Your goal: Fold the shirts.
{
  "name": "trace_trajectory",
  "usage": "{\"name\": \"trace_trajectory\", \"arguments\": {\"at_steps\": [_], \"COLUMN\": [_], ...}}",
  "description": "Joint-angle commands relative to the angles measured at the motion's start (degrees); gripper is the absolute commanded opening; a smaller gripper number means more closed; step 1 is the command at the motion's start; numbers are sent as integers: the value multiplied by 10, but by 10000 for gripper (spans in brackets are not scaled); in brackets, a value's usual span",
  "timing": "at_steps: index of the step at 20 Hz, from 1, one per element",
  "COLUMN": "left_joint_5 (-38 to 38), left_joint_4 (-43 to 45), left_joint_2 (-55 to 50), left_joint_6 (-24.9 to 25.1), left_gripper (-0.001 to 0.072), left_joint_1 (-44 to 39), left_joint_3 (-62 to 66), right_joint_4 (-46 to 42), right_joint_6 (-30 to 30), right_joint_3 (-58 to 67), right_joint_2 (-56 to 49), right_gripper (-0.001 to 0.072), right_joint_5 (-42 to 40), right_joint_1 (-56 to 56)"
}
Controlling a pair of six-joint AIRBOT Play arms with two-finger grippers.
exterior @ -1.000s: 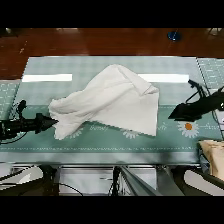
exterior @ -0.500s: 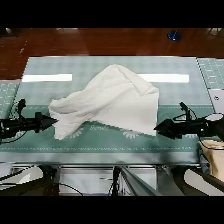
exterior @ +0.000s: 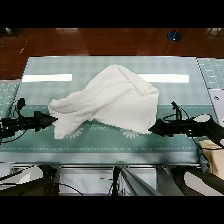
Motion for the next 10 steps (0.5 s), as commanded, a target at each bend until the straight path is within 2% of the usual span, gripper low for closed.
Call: {"name": "trace_trajectory", "arguments": {"at_steps": [1, 4, 6, 8, 10], "left_joint_5": [-61, -90, -81, -31, 33], "left_joint_4": [-64, -177, -276, -364, -370], "left_joint_2": [16, 97, 161, 227, 294], "left_joint_6": [5, 2, -3, -5, -40], "left_gripper": [24, 24, 23, 23, 24], "left_joint_1": [0, 0, -2, -6, -5], "left_joint_3": [38, 129, 200, 265, 336], "right_joint_4": [60, 66, 65, 61, 29], "right_joint_6": [-36, -39, -16, -2, 12], "right_joint_3": [31, 132, 227, 342, 472], "right_joint_2": [33, 129, 199, 258, 289], "right_gripper": [18, 18, 19, 18, 18], "right_joint_5": [31, 116, 135, 125, 96], "right_joint_1": [18, -13, -46, -82, -120]}}
